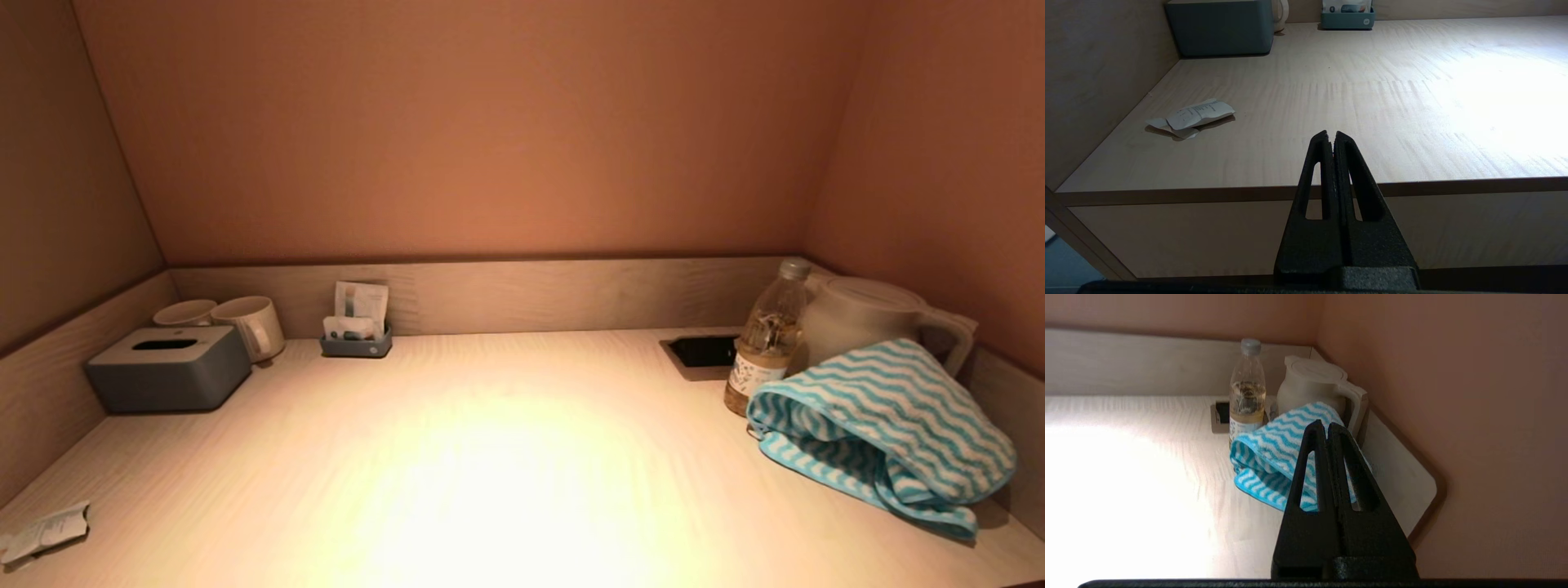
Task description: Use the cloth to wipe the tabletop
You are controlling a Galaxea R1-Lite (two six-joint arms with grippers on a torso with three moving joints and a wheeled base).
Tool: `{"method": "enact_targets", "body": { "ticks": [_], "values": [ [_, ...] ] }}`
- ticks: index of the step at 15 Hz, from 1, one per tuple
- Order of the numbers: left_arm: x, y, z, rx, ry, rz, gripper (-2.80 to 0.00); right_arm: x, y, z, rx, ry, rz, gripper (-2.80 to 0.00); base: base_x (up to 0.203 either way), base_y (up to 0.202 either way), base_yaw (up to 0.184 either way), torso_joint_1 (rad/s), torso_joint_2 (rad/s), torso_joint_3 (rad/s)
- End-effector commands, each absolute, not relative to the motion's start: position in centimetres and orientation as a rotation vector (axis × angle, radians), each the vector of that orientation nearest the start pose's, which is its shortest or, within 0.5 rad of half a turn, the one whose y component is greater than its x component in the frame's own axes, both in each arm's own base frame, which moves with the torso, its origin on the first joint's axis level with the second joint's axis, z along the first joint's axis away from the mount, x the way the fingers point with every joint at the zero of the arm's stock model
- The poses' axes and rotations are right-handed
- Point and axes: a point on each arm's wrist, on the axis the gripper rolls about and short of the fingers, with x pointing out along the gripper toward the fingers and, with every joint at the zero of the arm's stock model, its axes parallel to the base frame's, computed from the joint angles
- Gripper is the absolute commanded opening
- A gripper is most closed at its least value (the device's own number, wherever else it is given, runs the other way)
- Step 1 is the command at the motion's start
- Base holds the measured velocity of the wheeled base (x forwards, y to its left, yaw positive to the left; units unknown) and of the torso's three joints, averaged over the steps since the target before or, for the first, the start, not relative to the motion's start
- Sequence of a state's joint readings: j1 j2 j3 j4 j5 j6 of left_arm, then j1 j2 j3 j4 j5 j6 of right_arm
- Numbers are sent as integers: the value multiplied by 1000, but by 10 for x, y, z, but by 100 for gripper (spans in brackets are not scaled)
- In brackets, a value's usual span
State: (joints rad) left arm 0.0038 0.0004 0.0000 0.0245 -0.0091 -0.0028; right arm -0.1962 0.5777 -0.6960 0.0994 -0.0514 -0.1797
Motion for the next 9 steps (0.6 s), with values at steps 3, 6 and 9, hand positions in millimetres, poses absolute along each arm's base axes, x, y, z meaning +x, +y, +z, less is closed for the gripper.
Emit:
{"method": "enact_targets", "body": {
  "ticks": [3,6,9],
  "values": [
    [-23,0,73,-3,25,-5,-280,-11,1,261,-159,-101,-242,-280,0,0,0,0,0,0],
    [-23,0,73,-3,25,-5,-280,-19,2,260,-154,-131,-220,-280,0,0,0,0,0,0],
    [-23,0,73,-3,25,-5,-280,-39,4,254,-149,-169,-197,-280,0,0,0,0,0,0]
  ]
}}
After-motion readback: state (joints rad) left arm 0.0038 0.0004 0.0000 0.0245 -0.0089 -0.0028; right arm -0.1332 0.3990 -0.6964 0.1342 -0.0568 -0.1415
